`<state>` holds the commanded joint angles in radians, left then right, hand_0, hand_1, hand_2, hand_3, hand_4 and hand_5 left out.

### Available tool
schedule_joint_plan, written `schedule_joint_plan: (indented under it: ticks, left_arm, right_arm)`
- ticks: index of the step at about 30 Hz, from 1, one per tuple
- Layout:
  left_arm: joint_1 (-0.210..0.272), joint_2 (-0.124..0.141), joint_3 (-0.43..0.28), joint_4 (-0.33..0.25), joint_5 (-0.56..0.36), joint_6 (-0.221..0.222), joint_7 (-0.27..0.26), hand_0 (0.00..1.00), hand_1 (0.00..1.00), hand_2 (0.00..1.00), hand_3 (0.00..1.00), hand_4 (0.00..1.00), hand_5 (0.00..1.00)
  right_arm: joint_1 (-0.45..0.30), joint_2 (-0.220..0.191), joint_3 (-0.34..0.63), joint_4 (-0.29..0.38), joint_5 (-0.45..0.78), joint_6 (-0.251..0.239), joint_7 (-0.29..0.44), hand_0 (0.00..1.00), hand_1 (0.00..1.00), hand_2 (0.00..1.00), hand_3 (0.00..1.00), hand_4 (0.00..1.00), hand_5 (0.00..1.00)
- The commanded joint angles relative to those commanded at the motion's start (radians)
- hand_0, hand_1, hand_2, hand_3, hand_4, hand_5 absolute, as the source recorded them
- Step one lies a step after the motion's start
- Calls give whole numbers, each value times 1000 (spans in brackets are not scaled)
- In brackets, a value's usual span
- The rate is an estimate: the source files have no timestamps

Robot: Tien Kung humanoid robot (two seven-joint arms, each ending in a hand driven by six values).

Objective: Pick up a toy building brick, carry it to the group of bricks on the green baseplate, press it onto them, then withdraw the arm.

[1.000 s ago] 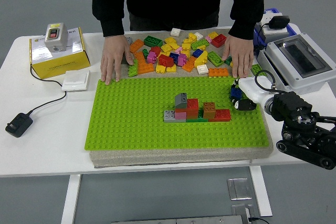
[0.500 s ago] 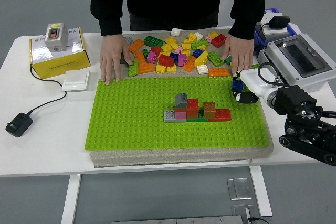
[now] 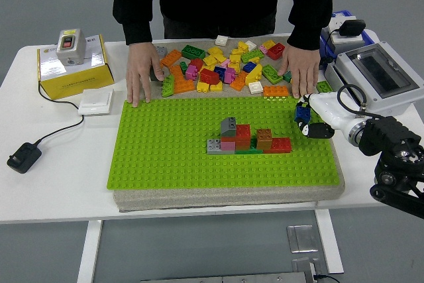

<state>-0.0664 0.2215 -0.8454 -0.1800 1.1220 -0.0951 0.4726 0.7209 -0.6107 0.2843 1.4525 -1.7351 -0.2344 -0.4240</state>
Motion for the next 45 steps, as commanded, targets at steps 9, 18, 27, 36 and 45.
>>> schedule_joint_plan:
  ticks: [9, 18, 27, 36, 45]
  left_arm:
    - [2, 0, 1, 0, -2, 0, 1, 706, 676, 623, 702, 114, 674]
    - [3, 1, 3, 0, -4, 1, 1, 706, 675, 624, 701, 114, 675]
    - [2, 1, 5, 0, -7, 1, 0, 705, 675, 624, 701, 114, 676]
    - [2, 1, 7, 0, -10, 1, -3, 705, 675, 623, 700, 114, 676]
    - [1, 1, 8, 0, -11, 0, -5, 705, 674, 623, 702, 115, 676]
  right_arm:
    - [-46, 8, 16, 68, 69, -23, 21, 45, 169, 647, 644, 364, 330]
    - [-64, 19, 21, 76, 120, -35, 38, 44, 171, 649, 646, 366, 334]
    - [-69, 22, 9, 64, 119, -33, 39, 44, 166, 648, 646, 368, 335]
    - [-61, 29, -16, 54, 116, -32, 40, 38, 165, 648, 647, 372, 338]
    - [-50, 32, -24, 42, 92, -28, 36, 38, 164, 648, 646, 374, 338]
